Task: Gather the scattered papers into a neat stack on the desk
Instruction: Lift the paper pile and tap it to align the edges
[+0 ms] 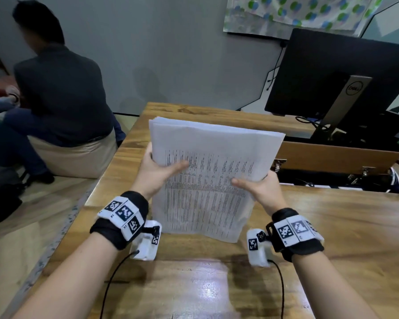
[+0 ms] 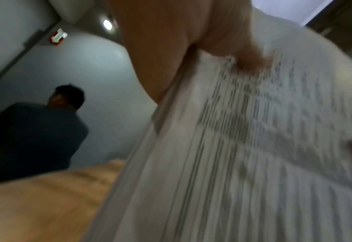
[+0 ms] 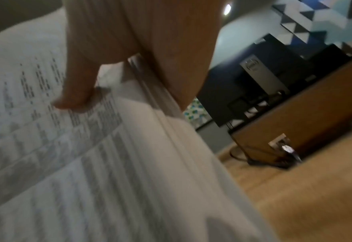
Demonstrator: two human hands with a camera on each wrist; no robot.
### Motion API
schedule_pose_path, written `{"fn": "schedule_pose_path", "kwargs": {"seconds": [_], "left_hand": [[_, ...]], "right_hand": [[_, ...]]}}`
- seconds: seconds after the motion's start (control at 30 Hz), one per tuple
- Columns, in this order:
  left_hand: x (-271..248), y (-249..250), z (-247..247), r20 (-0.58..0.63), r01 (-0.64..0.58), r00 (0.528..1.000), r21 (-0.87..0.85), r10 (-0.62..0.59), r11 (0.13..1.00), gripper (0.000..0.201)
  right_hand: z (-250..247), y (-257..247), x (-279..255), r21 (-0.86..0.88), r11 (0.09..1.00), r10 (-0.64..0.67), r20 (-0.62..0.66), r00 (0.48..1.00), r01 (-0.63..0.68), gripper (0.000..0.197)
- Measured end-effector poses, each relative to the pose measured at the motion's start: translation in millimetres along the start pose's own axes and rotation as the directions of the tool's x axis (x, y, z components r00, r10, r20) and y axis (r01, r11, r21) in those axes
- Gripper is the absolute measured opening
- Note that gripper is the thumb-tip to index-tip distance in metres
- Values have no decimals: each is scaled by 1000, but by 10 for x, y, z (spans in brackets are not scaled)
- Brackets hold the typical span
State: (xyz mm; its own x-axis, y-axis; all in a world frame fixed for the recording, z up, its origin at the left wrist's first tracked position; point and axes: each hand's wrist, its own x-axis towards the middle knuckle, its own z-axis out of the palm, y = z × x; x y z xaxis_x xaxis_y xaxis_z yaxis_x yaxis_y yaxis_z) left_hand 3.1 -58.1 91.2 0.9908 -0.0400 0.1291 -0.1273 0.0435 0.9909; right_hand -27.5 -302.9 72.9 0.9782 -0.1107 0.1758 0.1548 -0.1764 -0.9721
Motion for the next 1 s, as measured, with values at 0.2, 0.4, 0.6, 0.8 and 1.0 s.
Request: {"fn": "schedule_pose_path", "kwargs": {"seconds": [0.2, 0.4, 0.6, 0.8, 1.0], "left_hand": [[-34, 17, 169, -217, -30, 975, 67, 44, 997, 44], [-35, 150, 99, -164, -91, 983, -32, 84, 995, 65], [-225, -347, 104, -3, 275, 961, 42, -276, 960, 59], [-140, -393, 136, -26, 224, 974, 17, -223, 975, 45], [-32, -405, 28, -212, 177, 957, -109, -197, 978, 29]], "right_hand": [[126, -88, 110, 137, 987, -53, -225, 973, 86, 30], [22, -165, 88, 178, 973, -97, -255, 962, 145, 35], [176, 380, -124, 148, 987, 81, -140, 987, -60, 36], [196, 404, -108, 210, 976, 86, -154, 984, -53, 31], [-53, 455, -96, 54, 964, 258, 23, 966, -258, 26]]}}
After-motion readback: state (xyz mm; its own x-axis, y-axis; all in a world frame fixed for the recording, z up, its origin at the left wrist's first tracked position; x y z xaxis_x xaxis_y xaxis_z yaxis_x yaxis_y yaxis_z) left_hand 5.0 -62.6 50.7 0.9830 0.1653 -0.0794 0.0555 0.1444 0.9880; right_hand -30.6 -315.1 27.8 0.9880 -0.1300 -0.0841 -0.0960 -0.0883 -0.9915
